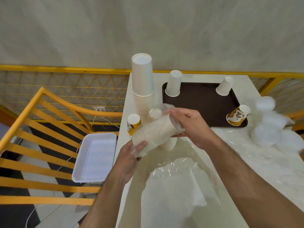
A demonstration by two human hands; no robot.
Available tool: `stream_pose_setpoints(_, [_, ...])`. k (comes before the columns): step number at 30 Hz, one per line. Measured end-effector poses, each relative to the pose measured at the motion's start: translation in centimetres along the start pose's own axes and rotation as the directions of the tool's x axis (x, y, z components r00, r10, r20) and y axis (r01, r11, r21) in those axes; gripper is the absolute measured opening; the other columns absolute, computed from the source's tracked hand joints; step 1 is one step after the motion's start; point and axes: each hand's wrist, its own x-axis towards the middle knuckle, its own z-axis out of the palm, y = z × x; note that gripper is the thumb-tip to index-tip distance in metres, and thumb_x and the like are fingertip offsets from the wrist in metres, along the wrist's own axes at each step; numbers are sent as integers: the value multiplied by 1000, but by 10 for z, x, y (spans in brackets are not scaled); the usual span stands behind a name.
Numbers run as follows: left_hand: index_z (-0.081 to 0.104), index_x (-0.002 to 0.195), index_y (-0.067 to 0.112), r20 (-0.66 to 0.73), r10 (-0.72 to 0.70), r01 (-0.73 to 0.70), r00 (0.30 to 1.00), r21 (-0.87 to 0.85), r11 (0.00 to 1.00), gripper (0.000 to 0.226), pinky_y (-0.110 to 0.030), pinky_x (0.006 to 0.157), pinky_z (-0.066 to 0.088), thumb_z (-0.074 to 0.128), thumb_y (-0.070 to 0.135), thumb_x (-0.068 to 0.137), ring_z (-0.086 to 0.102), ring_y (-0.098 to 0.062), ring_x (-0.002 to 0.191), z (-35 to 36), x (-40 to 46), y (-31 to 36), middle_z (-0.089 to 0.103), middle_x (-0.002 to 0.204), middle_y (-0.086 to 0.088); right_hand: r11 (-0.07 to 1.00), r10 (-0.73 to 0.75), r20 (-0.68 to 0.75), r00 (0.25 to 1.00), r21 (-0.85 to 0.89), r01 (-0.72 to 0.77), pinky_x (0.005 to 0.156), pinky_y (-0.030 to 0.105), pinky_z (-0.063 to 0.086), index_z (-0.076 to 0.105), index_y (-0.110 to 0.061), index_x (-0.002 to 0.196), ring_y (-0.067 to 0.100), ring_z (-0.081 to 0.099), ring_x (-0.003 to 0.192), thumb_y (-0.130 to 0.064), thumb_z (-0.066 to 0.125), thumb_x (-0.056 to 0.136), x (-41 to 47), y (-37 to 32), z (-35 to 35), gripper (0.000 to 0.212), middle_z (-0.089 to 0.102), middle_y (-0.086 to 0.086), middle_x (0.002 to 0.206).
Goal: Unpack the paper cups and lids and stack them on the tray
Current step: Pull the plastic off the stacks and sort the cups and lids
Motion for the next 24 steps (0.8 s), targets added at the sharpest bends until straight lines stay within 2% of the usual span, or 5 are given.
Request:
stream_pose_setpoints(8, [64,124,24,-51,27,-31,998,-91,995,71,-25,69,40,86,29,56,60,-12,93,2,7,-6,70,112,5,989,-137,-42,990,-70,134,70,49,63,77,-24,108,27,68,109,-38,56,101,4,-2,11,26,72,2,111])
stream_pose_setpoints(13, [61,127,23,-65,103,-110,993,-112,988,81,-27,79,48,86,29,51,64,-15,103,0,11,-5,71,115,3,980,-150,-30,988,-137,144,68,46,63,77,-28,105,24,68,105,-41,56,101,7,0,13,25,73,1,107])
stream_pose_setpoints(16, [61,122,26,-84,113,-124,990,-135,983,74,-27,80,53,88,21,52,66,-16,106,0,13,-3,72,110,4,978,-171,-37,985,-127,165,69,46,62,76,-23,108,19,69,97,-39,55,101,8,-1,14,26,74,3,103])
stream_pose_setpoints(20, [61,122,25,-116,51,-76,992,-218,973,74,-27,77,45,87,14,54,60,-19,106,-5,15,-8,69,111,2,976,-213,-113,970,-60,208,69,50,62,72,-15,110,30,74,93,-30,50,105,8,-6,12,27,75,8,101])
stream_pose_setpoints(24, [63,117,19,-89,15,-39,996,-272,961,49,-21,64,53,76,6,71,63,-19,102,-13,14,-16,75,99,3,976,-204,-225,953,35,217,69,48,62,69,-12,104,30,73,87,-28,45,107,3,-11,10,28,74,11,95])
